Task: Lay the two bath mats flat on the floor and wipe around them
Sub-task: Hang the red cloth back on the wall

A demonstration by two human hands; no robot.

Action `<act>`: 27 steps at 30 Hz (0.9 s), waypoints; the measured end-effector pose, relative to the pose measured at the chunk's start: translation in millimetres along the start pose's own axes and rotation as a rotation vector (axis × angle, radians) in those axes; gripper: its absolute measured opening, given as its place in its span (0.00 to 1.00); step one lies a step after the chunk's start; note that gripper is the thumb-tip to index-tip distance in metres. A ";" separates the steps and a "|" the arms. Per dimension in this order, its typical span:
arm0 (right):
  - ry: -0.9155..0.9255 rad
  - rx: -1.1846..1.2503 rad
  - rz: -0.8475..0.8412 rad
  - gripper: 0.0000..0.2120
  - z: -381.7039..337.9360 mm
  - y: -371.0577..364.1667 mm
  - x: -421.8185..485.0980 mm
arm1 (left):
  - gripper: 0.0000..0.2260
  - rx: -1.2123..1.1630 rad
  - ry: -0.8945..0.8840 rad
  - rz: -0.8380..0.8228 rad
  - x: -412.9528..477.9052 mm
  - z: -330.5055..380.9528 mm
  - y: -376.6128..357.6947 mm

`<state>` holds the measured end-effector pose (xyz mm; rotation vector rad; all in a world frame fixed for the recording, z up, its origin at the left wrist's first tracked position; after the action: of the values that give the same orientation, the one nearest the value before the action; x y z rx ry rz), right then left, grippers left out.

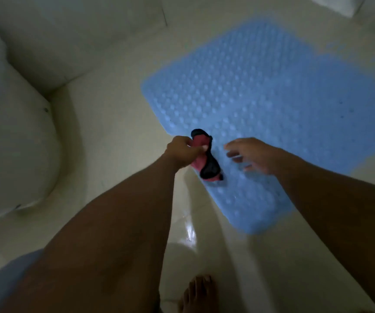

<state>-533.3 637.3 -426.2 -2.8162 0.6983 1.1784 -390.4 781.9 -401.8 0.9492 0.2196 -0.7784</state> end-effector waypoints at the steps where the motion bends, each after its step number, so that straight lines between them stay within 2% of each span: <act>1: 0.018 0.049 -0.038 0.10 -15.7 1.1 -6.6 | 0.22 -0.065 -0.014 -0.041 0.6 19.3 12.8; 3: 0.111 0.120 -0.033 0.10 -53.8 10.0 -20.6 | 0.24 -0.121 -0.052 -0.092 -1.2 60.5 38.2; 6: 0.253 0.182 0.049 0.09 -106.3 35.5 -42.5 | 0.19 -0.172 -0.123 -0.120 -7.7 119.7 71.3; 9: 0.342 0.162 0.126 0.11 -151.2 72.1 -67.6 | 0.20 -0.199 -0.179 -0.142 -17.9 175.0 98.8; 13: 0.416 0.121 0.225 0.04 -200.1 115.7 -105.4 | 0.22 -0.172 -0.282 -0.134 -36.2 235.4 126.2; 15: 0.470 0.149 0.264 0.03 -218.6 132.4 -122.5 | 0.23 -0.168 -0.336 -0.098 -45.1 259.5 134.7; 18: 0.545 0.219 0.275 0.11 -239.1 152.0 -146.0 | 0.26 -0.187 -0.414 -0.039 -56.7 290.8 145.3; 20: 0.582 0.280 0.250 0.12 -248.7 161.0 -158.7 | 0.25 -0.198 -0.457 -0.034 -63.6 307.6 151.2; 23: 0.620 0.370 0.279 0.11 -261.5 173.0 -175.8 | 0.21 -0.241 -0.496 -0.070 -68.4 326.5 159.3; 27: 0.659 0.273 0.389 0.08 -275.5 190.1 -193.8 | 0.15 -0.314 -0.542 -0.111 -72.7 343.3 163.7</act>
<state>-544.1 494.4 -67.0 -2.8739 1.3562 0.0919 -384.3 600.4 -59.8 0.4088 -0.0808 -1.0395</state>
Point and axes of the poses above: each hand's wrist, its own x-axis towards the middle knuckle, its own y-axis out of the back of the hand, z = x × y, the point moved 3 cm from there along x, towards the middle knuckle
